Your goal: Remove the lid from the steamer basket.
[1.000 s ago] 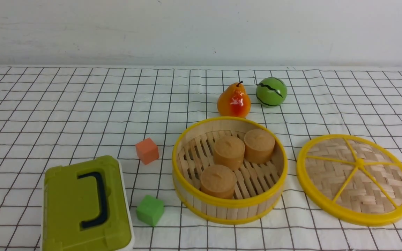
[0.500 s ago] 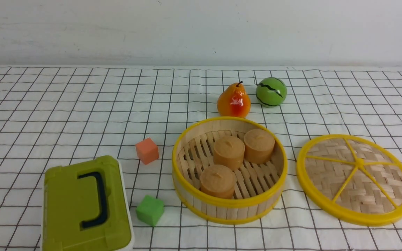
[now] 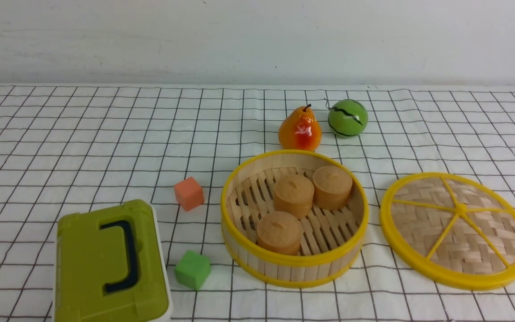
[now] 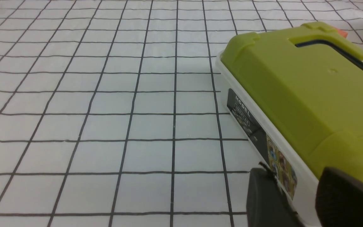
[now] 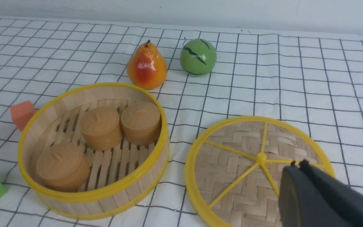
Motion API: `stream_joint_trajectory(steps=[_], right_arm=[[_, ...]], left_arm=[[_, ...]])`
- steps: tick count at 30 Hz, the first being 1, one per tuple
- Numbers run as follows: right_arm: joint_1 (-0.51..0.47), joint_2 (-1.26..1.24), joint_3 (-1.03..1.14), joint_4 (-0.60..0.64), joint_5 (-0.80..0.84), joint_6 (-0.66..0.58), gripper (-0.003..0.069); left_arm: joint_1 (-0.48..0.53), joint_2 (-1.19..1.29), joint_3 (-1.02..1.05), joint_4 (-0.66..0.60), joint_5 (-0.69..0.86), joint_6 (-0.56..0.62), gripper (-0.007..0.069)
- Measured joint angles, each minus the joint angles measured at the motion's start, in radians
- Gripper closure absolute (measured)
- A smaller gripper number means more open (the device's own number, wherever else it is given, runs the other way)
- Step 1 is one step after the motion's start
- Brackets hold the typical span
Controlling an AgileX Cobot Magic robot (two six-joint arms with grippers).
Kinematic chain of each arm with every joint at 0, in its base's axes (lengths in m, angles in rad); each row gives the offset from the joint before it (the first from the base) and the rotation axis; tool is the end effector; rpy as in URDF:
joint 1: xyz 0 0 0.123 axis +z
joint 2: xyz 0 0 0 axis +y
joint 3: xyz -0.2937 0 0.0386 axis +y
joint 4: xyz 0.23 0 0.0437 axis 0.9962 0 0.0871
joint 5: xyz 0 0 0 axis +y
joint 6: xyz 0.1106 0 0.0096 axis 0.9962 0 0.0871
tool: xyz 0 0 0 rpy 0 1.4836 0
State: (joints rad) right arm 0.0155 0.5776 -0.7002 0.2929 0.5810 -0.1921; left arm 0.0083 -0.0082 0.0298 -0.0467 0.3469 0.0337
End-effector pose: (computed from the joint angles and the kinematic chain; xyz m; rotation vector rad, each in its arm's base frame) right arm 0.1006 0.0192 0.3494 -0.0691 1.9214 0.2001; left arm 0.0435 -0.0014 0.1671 -0.0061 1.8517 -0.0160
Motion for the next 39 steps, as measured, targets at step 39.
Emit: stream_joint_trajectory(steps=[39], right_arm=[[-0.055,-0.588,0.719,-0.293,-0.198,0.270,0.0681]], left_arm=[[0.000,0.000,0.000,0.000,0.000,0.000,0.0386]])
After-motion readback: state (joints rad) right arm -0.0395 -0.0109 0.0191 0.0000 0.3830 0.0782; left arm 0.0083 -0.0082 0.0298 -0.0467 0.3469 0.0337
